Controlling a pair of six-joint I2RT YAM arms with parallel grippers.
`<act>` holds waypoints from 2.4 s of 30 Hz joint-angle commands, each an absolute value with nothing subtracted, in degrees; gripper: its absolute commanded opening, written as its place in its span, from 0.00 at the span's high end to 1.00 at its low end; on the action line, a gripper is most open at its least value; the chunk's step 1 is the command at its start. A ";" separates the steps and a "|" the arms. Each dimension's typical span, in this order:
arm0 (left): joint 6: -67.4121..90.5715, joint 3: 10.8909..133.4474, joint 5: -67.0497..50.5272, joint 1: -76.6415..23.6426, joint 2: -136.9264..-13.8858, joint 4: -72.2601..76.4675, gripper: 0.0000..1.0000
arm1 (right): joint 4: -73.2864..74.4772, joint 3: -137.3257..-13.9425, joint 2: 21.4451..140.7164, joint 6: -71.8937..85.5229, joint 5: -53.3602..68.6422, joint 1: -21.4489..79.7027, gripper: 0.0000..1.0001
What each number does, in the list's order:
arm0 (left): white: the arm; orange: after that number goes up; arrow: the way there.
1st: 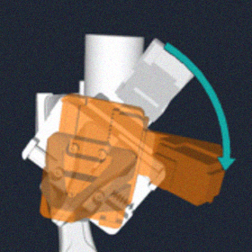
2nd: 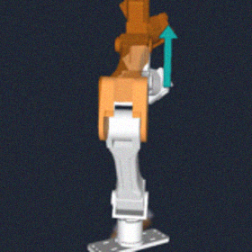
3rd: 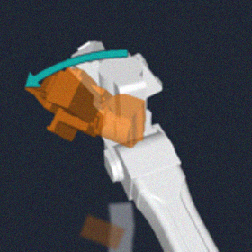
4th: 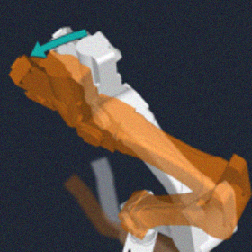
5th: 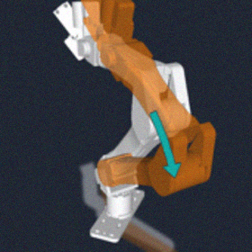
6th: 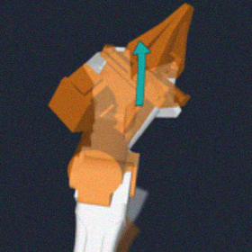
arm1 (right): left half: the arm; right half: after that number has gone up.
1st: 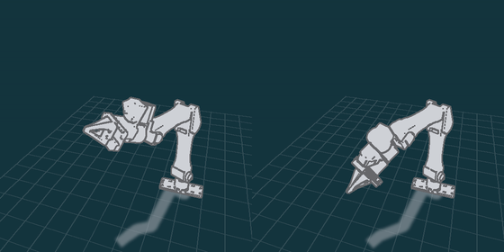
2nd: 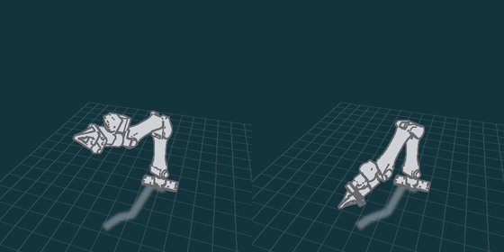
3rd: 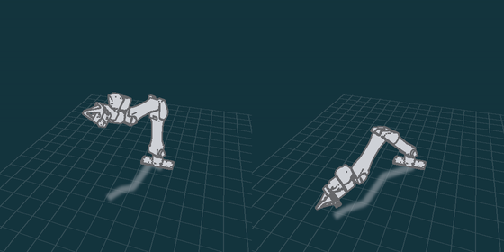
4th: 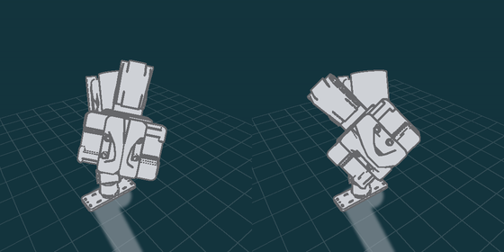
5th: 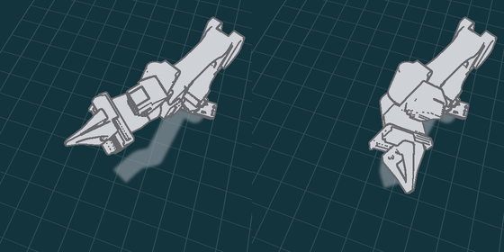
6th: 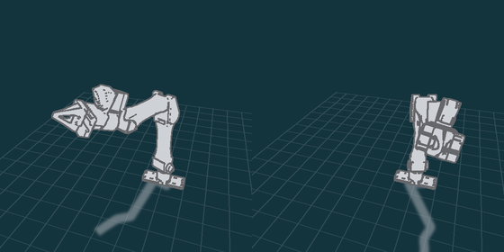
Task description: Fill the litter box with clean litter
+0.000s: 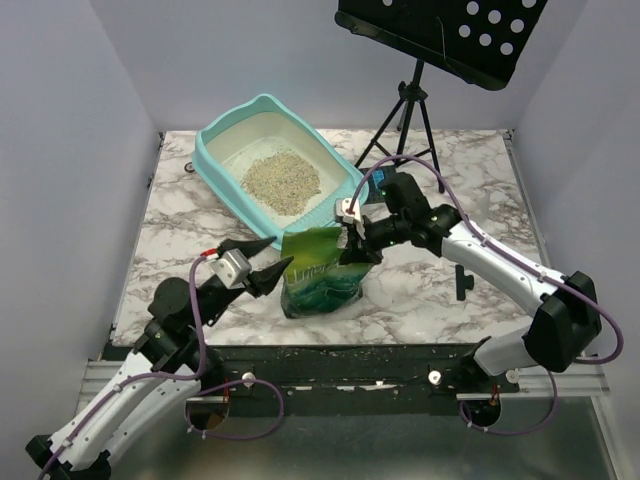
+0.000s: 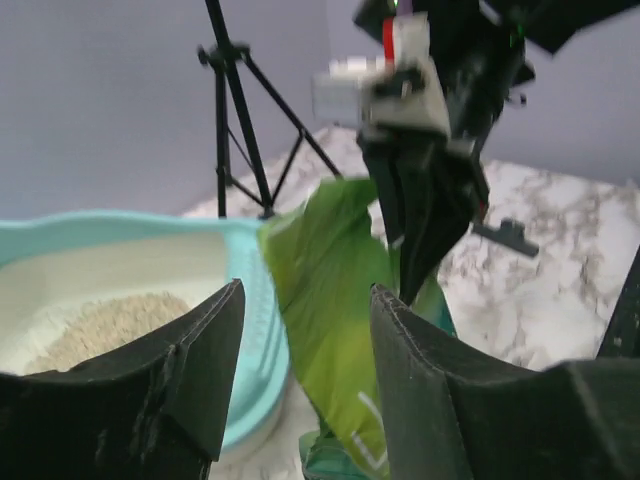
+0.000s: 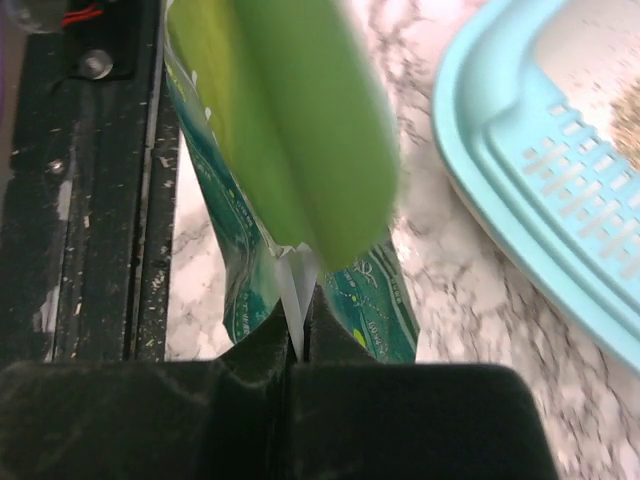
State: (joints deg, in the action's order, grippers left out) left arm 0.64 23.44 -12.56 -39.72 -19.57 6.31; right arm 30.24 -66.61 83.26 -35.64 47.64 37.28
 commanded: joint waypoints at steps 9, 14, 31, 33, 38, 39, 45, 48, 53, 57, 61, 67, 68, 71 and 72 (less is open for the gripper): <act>-22.93 48.85 -24.33 -39.64 -33.55 -16.86 0.07 | 32.25 -67.07 70.41 -22.67 25.76 42.18 1.00; -27.33 58.78 -29.16 -39.46 -45.24 -23.28 0.05 | 27.87 -58.99 63.56 -22.94 23.99 46.84 0.99; -31.38 81.39 -50.45 -39.46 -72.59 -43.50 0.02 | 24.08 -50.54 56.34 -23.11 21.80 47.02 0.99; -31.64 80.78 -49.93 -39.38 -74.00 -43.50 0.02 | 24.26 -50.62 56.16 -22.94 21.62 47.11 0.99; -32.17 82.08 -48.34 -39.46 -79.09 -43.85 0.02 | 24.17 -50.10 54.50 -23.03 21.88 47.28 1.00; -32.43 82.52 -48.25 -39.46 -80.15 -44.29 0.02 | 24.17 -50.01 54.23 -22.94 21.88 47.29 1.00; -32.34 81.83 -47.63 -39.64 -84.20 -45.88 0.09 | 24.96 -50.18 54.31 -22.85 21.45 47.46 1.00; -32.52 80.25 -47.03 -39.90 -84.81 -46.32 0.36 | 25.05 -50.19 54.75 -22.76 20.83 47.46 1.00; -31.38 75.33 -40.89 -40.52 -80.26 -42.55 1.00 | 24.35 -50.80 55.02 -21.10 17.59 47.46 0.99; -28.66 70.77 -32.55 -41.30 -71.22 -36.41 1.00 | 22.85 -52.20 54.49 -17.59 12.05 47.46 0.78; -29.79 59.00 -24.45 -42.01 -57.77 -21.48 1.00 | 25.12 -56.15 54.14 -17.05 9.50 47.55 0.43; -38.31 57.73 -18.11 -41.31 -54.40 -20.20 1.00 | 30.85 -64.94 55.81 -20.29 6.06 47.46 0.39; -39.63 58.61 -18.45 -41.05 -54.49 -21.08 1.00 | 31.11 -65.91 55.90 -20.82 6.24 47.46 0.38; -42.53 58.89 -19.25 -40.96 -53.27 -20.13 1.00 | 31.64 -68.72 56.60 -22.23 7.11 47.46 0.39; -42.97 58.80 -19.42 -40.96 -52.65 -19.78 1.00 | 32.25 -69.60 57.47 -22.50 8.25 47.46 0.40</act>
